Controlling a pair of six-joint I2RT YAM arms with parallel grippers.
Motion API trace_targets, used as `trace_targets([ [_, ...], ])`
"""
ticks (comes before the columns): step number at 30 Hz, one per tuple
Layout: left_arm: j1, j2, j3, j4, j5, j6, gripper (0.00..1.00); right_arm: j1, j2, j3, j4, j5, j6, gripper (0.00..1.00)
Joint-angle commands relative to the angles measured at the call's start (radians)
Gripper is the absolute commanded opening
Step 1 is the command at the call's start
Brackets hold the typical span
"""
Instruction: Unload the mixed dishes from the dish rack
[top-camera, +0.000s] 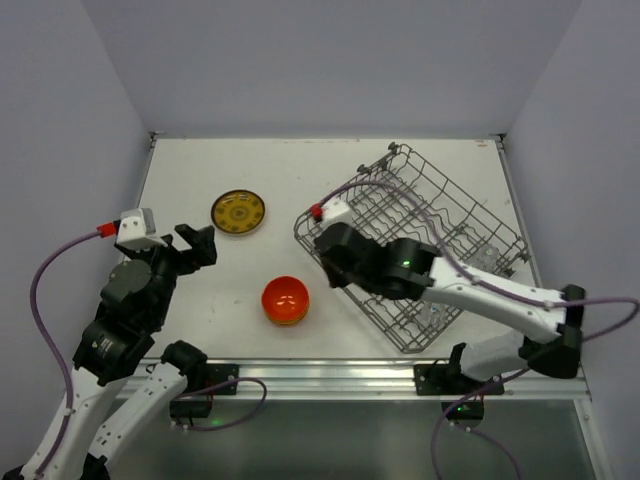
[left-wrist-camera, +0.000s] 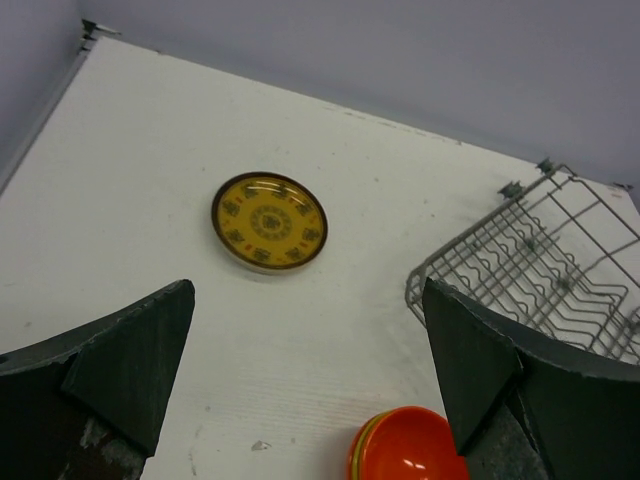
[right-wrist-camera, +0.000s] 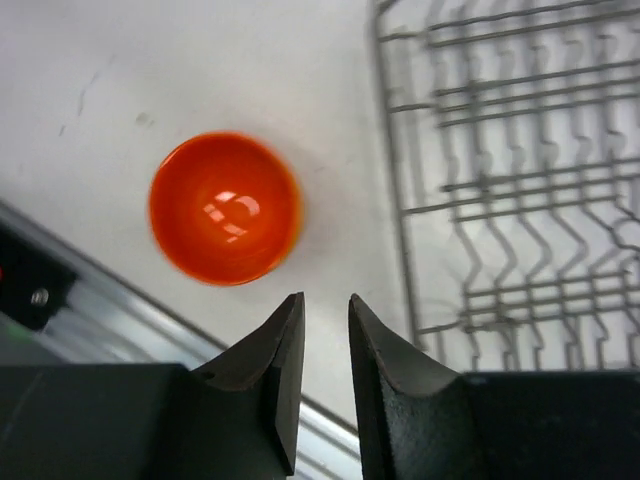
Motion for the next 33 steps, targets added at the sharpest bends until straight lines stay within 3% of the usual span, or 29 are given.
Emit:
trace_targets([
  [1,-0.004,0.069,0.003,0.095,0.17,-0.048,1.0,-0.143,-0.254,-0.155,-0.02,0.088,0.082,0.28],
  [5,-0.005,0.171,-0.006,0.141,0.367,-0.065,1.0,-0.318,-0.502,-0.33,-0.043,0.011,0.106,0.46],
  [7,-0.005,0.24,0.007,0.144,0.434,-0.05,1.0,-0.403,-0.614,-0.411,-0.07,0.006,0.135,0.75],
  [8,-0.005,0.258,0.015,0.136,0.449,-0.039,1.0,-0.421,-0.643,-0.435,-0.107,0.017,0.171,0.99],
  [12,-0.005,0.376,0.105,-0.021,0.353,0.017,1.0,-0.458,-0.726,-0.555,-0.153,0.084,0.257,0.99],
  [15,-0.005,0.429,0.144,-0.161,0.105,0.017,1.0,-0.464,-0.734,-0.587,-0.16,0.075,0.308,0.99],
  [17,-0.005,0.421,0.123,-0.157,0.045,0.005,1.0,-0.486,-0.707,-0.589,-0.178,0.059,0.332,0.99],
  [19,-0.005,0.389,0.077,-0.122,0.044,-0.001,1.0,-0.51,-0.67,-0.58,-0.245,0.077,0.38,0.99],
  [25,-0.004,0.361,0.018,-0.062,0.086,0.007,1.0,-0.51,-0.651,-0.569,-0.409,0.242,0.795,0.99],
  [33,-0.007,0.318,-0.006,-0.042,0.132,0.011,1.0,-0.51,-0.586,-0.627,-0.454,0.262,1.035,0.97],
])
